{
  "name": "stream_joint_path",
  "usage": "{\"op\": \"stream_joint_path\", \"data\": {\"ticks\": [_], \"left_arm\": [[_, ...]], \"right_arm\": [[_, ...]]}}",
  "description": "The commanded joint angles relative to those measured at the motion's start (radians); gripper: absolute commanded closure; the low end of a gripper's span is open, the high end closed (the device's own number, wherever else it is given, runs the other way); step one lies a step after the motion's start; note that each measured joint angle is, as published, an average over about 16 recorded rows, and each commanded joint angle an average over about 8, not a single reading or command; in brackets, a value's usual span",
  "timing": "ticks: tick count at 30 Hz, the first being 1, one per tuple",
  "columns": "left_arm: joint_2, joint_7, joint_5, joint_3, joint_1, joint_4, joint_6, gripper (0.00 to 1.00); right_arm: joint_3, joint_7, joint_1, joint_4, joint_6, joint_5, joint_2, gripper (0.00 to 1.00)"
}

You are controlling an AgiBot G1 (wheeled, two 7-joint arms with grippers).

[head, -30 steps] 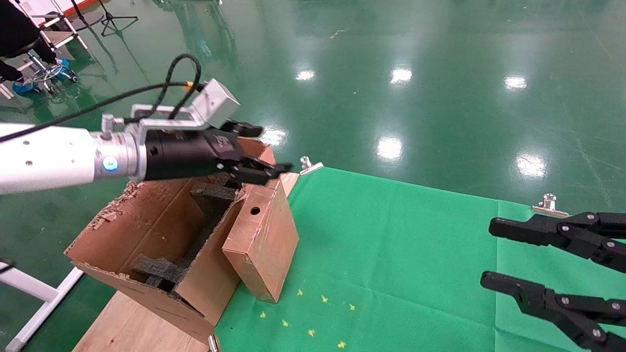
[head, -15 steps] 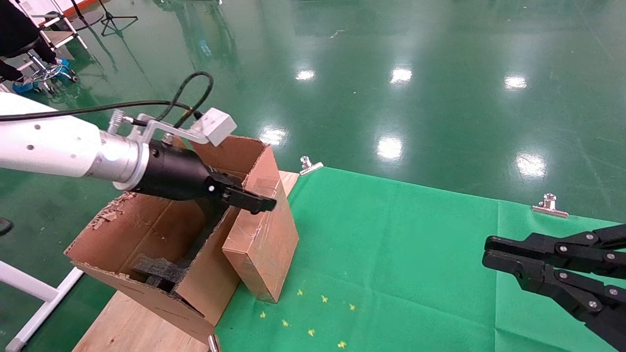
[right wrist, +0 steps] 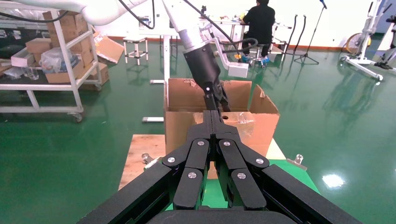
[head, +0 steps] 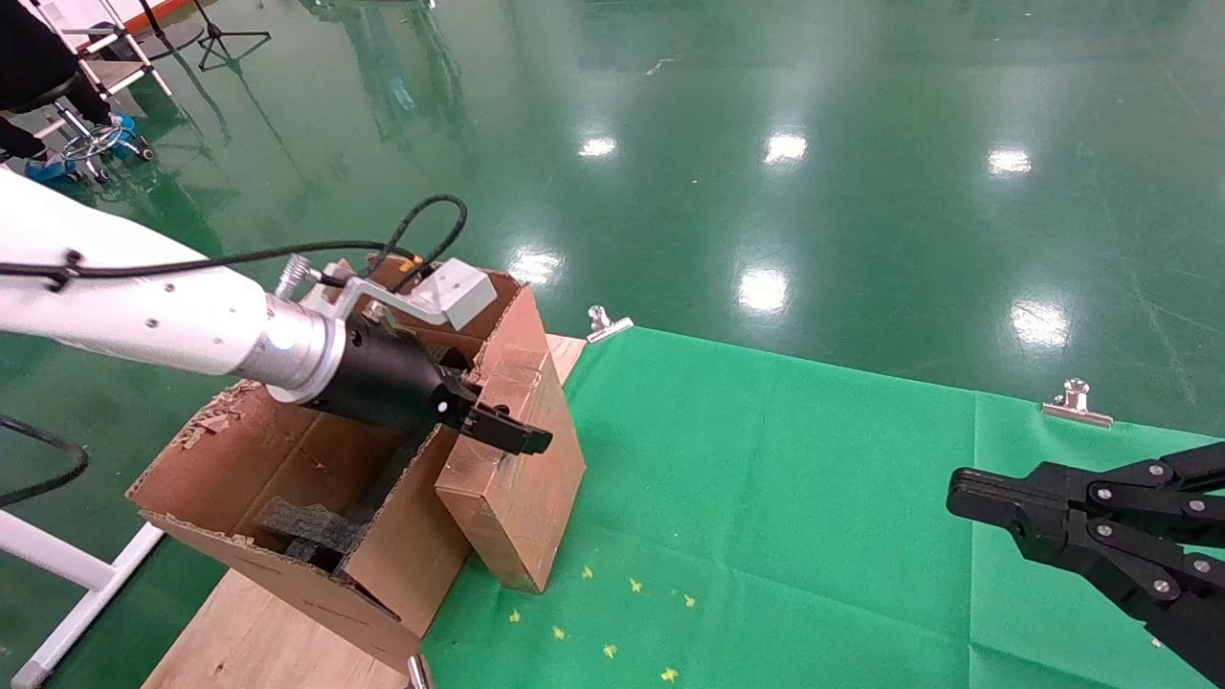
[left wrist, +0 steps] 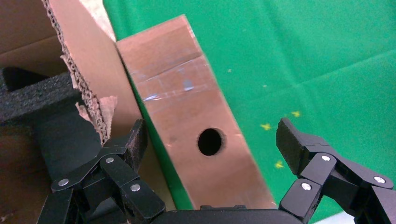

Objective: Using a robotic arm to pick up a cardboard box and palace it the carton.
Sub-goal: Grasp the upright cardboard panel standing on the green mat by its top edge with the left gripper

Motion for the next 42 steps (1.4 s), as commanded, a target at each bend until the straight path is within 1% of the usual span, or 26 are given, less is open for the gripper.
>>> {"op": "stream_joint_path", "data": {"ticks": [1,2,3,4,5,6,7,10,11,12,13,14,15,42], "left_arm": [[0.009,-0.003,0.016,0.01,0.007,-0.001,-0.006,0.0],[0.011,-0.004,0.02,0.011,0.008,-0.001,-0.009,0.0],[0.013,-0.005,0.025,0.013,0.009,-0.001,-0.012,0.0],[0.015,-0.006,0.028,0.014,0.009,-0.001,-0.014,0.0],[0.016,-0.006,0.03,0.014,0.01,-0.001,-0.016,0.0],[0.016,-0.006,0.031,0.015,0.011,-0.001,-0.017,0.02],[0.017,-0.006,0.032,0.015,0.011,-0.001,-0.018,0.11],[0.017,-0.007,0.033,0.016,0.012,-0.001,-0.02,0.49],[0.017,-0.007,0.033,0.016,0.012,-0.001,-0.02,0.61],[0.017,-0.007,0.033,0.015,0.012,-0.001,-0.021,0.74],[0.017,-0.007,0.032,0.015,0.012,-0.001,-0.021,0.86],[0.016,-0.007,0.032,0.015,0.012,-0.001,-0.021,0.97],[0.016,-0.007,0.031,0.015,0.012,-0.001,-0.021,1.0],[0.015,-0.003,0.026,0.012,0.009,0.004,-0.017,1.0]], "right_arm": [[0.0,0.0,0.0,0.0,0.0,0.0,0.0,1.0],[0.0,0.0,0.0,0.0,0.0,0.0,0.0,1.0],[0.0,0.0,0.0,0.0,0.0,0.0,0.0,0.97],[0.0,0.0,0.0,0.0,0.0,0.0,0.0,0.92],[0.0,0.0,0.0,0.0,0.0,0.0,0.0,0.82],[0.0,0.0,0.0,0.0,0.0,0.0,0.0,0.7],[0.0,0.0,0.0,0.0,0.0,0.0,0.0,0.57],[0.0,0.0,0.0,0.0,0.0,0.0,0.0,0.2],[0.0,0.0,0.0,0.0,0.0,0.0,0.0,0.1],[0.0,0.0,0.0,0.0,0.0,0.0,0.0,0.03],[0.0,0.0,0.0,0.0,0.0,0.0,0.0,0.0],[0.0,0.0,0.0,0.0,0.0,0.0,0.0,0.0],[0.0,0.0,0.0,0.0,0.0,0.0,0.0,0.0],[0.0,0.0,0.0,0.0,0.0,0.0,0.0,0.0]]}}
